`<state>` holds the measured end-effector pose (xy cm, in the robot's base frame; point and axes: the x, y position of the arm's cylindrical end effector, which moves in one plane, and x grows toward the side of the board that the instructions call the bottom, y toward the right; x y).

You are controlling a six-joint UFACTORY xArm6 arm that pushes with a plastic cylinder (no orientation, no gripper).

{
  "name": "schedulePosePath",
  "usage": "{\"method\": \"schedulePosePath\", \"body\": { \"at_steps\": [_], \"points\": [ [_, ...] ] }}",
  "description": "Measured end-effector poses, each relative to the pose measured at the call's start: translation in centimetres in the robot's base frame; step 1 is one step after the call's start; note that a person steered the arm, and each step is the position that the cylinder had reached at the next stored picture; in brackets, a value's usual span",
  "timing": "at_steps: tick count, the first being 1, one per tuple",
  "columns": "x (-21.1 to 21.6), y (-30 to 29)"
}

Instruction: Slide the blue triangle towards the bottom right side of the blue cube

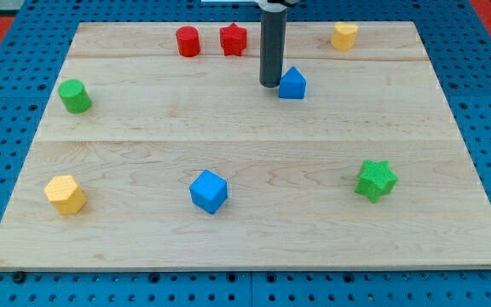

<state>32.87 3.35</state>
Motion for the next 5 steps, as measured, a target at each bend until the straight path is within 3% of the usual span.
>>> {"method": "schedulePosePath", "body": {
  "at_steps": [1, 2, 3, 4, 5],
  "points": [
    [-1.4, -0.3],
    [-2.4, 3.9],
    [4.4, 1.8],
    [6.7, 5.0],
    [13.6, 4.6]
  ]
}}
